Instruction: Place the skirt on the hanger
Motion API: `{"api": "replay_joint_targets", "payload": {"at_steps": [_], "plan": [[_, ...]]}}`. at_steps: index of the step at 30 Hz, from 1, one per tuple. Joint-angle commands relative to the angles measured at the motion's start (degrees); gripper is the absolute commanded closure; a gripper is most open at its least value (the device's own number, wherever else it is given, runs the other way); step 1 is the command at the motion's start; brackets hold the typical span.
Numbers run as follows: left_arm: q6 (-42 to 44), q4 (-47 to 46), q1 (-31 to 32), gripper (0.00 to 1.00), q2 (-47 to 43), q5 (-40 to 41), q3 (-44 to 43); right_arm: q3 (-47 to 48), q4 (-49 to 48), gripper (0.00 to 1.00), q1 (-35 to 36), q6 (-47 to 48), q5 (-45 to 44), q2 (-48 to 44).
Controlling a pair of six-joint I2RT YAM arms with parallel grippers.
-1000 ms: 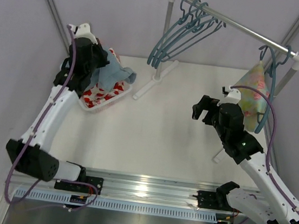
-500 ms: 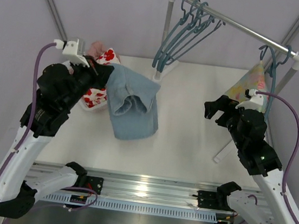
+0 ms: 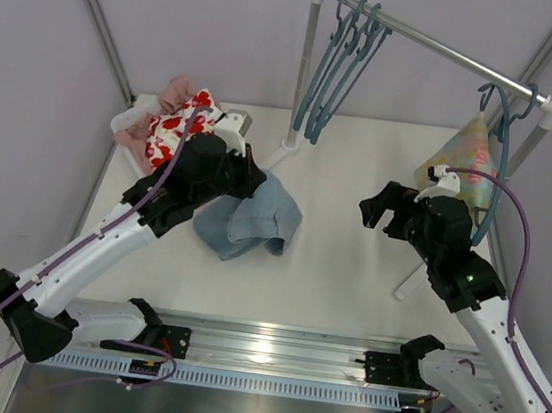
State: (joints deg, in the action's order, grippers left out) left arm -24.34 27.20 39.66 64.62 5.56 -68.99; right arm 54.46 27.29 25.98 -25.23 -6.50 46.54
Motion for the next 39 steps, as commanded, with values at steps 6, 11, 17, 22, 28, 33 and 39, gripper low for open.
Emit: {"api": "replay_joint_targets", "payload": {"at_steps": [6, 11, 17, 22, 28, 33, 39], "plan": [[3.2, -15.8, 3.6, 1.0, 0.8, -0.6, -4.3, -2.6, -2.5, 0.01, -0.2, 0.6, 5.4, -1.8], [-0.8, -16.1, 10.7, 1.0, 2.9, 0.2, 7.2, -4.4, -2.8, 0.01, -0.2, 1.6, 5.4, -0.6], [-3.9, -11.3, 18.0, 0.68, 2.0, -1.6, 13.0, -3.4, -1.1, 0.01, -0.2, 0.7, 2.4, 4.1], [-8.1, -1.4, 18.6, 0.0, 3.1, 5.4, 12.5, -3.0, -2.0, 0.01, -0.6, 0.6, 5.8, 7.9], [-17.1, -0.5, 2.2, 0.01, 4.6, 8.8, 17.2, -6.0, -7.2, 0.01, 2.0, 1.6, 11.5, 13.3], [-22.0, -9.9, -2.9, 0.02, 6.4, 10.0, 22.6, -11.7, -13.7, 0.01, 4.5, -1.2, 9.8, 18.1], [-22.4, -17.5, -4.3, 0.11, 12.5, 6.9, 23.5, -16.9, -22.1, 0.01, 4.2, -7.3, 7.1, 22.7]]}}
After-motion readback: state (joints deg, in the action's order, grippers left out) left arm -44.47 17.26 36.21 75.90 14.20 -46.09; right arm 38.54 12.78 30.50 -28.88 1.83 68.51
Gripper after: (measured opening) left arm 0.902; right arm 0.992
